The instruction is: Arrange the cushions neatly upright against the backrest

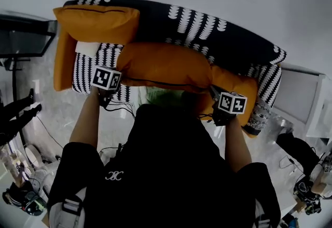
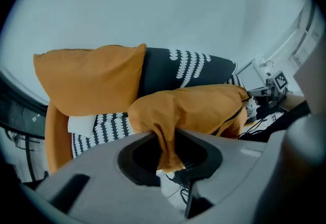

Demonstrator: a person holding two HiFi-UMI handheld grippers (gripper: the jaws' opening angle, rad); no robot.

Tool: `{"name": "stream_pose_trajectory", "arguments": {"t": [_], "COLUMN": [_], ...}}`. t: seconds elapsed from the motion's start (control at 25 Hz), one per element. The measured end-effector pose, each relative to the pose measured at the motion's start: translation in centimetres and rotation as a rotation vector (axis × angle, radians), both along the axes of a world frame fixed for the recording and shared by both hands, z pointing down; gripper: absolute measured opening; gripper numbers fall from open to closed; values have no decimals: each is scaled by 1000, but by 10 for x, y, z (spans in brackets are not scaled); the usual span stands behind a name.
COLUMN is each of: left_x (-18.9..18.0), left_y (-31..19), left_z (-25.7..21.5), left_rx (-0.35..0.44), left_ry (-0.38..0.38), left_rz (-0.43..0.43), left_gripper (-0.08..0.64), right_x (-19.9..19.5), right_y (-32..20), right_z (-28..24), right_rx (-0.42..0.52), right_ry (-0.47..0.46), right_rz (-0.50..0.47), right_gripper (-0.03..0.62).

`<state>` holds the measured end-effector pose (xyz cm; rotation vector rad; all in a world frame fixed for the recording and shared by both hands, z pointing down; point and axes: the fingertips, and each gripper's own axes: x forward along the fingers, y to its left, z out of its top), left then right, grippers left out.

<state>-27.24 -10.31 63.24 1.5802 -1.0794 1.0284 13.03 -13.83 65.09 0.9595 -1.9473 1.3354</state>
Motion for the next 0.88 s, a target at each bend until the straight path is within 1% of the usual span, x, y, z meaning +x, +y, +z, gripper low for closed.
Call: {"name": "stream_pose_trajectory", "arguments": {"t": [0.08, 0.12, 0.16, 0.24, 0.32, 0.44, 0.52, 0.64, 0.76, 0.88], "left_x": [10, 15, 19, 23, 21, 16, 14, 9, 6, 7], "left_y": [-18, -24, -30, -45, -67, -99, -120, -153, -182, -206], "left_z": [1, 3, 6, 11, 15, 21, 23, 21, 20, 23], "left_rx": [-39, -61, -77, -90, -82, -57, -26, 43, 97, 138], "left_ry": [6, 12, 23, 46, 47, 48, 62, 129, 197, 208], "left_rz": [50, 75, 94, 96, 75, 31, -10, -116, -221, -273], "left_gripper": [83, 83, 83, 83, 83, 88, 96, 107, 114, 121], "right_x": [14, 22, 28, 31, 27, 22, 22, 25, 27, 33], "right_y": [-12, -18, -24, -36, -51, -79, -101, -138, -173, -205], "right_z": [-10, -13, -13, -7, -3, 1, 3, 7, 12, 19], "right_rx": [-12, -14, -13, -10, -4, 17, 35, 52, 64, 82], "right_ry": [-71, -91, -98, -86, -73, -58, -53, -59, -51, -14], "right_rz": [135, 184, 211, 212, 196, 209, 242, 315, 350, 360], "right_gripper": [11, 11, 11, 11, 11, 11, 11, 11, 11, 12]}}
